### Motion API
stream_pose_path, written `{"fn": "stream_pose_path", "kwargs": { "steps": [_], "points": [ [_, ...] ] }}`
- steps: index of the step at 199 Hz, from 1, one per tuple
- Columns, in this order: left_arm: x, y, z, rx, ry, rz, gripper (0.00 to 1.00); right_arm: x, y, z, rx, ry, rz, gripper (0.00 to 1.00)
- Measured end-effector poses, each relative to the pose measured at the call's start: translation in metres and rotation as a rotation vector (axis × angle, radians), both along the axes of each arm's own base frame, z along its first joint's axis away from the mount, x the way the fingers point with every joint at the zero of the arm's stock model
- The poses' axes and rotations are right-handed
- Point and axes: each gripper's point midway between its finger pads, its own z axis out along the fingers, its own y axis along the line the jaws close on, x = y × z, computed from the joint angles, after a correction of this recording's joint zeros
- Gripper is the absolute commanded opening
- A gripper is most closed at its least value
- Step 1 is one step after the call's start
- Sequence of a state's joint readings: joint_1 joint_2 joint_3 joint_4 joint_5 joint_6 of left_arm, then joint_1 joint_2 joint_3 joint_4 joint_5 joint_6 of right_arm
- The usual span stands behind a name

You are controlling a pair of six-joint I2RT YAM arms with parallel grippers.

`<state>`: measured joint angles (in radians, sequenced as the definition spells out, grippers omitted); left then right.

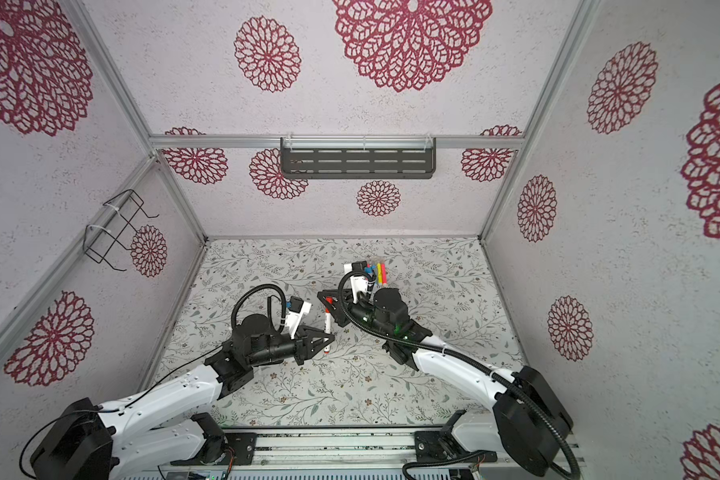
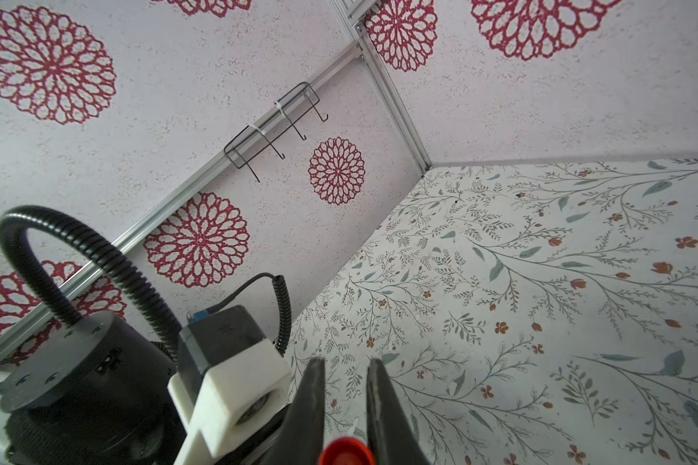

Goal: Insert the pens into the pen caps
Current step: 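Press the red cap down onto the white marker tip with the right gripper, then grasp the capped white marker with the right gripper from the left gripper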

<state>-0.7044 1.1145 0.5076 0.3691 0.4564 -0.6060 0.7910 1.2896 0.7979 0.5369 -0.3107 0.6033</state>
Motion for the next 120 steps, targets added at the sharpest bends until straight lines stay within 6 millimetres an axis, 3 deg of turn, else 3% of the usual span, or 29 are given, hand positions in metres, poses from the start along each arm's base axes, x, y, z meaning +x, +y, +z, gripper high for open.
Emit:
{"fn": "stream_pose_path", "kwargs": {
  "steps": [8,17,27,45,59,73,96,120],
  "points": [
    [0.0,0.0,0.0,0.003,-0.003,0.0,0.0,0.0,0.001,0.002,-0.01,0.007,0.007,0.2],
    [0.003,0.001,0.002,-0.003,-0.016,0.009,0.0,0.0,0.002,0.007,-0.026,0.016,0.028,0.54],
    [0.015,0.004,0.014,-0.032,-0.055,0.054,0.0,-0.007,0.004,0.004,-0.07,0.051,0.082,0.64],
    [0.036,0.011,0.044,-0.102,-0.141,0.135,0.0,-0.012,0.001,0.009,-0.164,0.076,0.131,0.7],
    [0.036,0.009,0.057,-0.136,-0.18,0.14,0.0,-0.005,-0.009,0.037,-0.179,0.028,0.117,0.74],
    [0.034,0.007,0.06,-0.145,-0.19,0.134,0.0,0.001,-0.028,0.072,-0.153,-0.049,0.073,0.75],
    [0.032,0.006,0.063,-0.156,-0.199,0.125,0.0,-0.007,-0.057,0.116,-0.118,-0.164,0.018,0.73],
    [0.03,0.005,0.065,-0.16,-0.203,0.117,0.0,-0.016,-0.061,0.129,-0.11,-0.213,0.028,0.68]
  ]
}}
